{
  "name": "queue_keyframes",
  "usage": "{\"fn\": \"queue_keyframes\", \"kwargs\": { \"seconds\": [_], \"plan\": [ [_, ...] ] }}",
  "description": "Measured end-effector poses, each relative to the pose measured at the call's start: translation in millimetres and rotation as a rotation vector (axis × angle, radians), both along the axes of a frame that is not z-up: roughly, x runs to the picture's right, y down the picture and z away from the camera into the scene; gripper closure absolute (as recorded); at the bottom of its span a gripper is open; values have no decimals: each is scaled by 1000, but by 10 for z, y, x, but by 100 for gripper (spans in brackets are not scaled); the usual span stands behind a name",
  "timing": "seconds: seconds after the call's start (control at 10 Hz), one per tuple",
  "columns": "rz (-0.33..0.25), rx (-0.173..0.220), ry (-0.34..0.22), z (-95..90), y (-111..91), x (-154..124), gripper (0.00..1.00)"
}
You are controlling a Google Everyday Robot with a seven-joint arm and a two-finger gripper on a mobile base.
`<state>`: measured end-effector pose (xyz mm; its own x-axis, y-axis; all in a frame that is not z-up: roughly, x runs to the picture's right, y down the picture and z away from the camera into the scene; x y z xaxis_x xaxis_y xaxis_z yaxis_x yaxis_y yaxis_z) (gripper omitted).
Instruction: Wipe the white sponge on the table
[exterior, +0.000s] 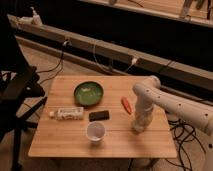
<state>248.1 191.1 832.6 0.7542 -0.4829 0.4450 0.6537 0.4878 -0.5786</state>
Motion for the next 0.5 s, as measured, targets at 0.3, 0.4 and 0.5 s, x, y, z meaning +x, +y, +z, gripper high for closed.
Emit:
{"fn": "queue_keyframes", "kwargs": {
  "seconds": [0.3, 0.4, 0.5],
  "plan": [
    [34, -23, 7, 117, 68, 56, 100],
    [35, -32, 10, 156, 101, 57, 100],
    [41, -37, 20, 179, 122, 67, 100]
  ]
}}
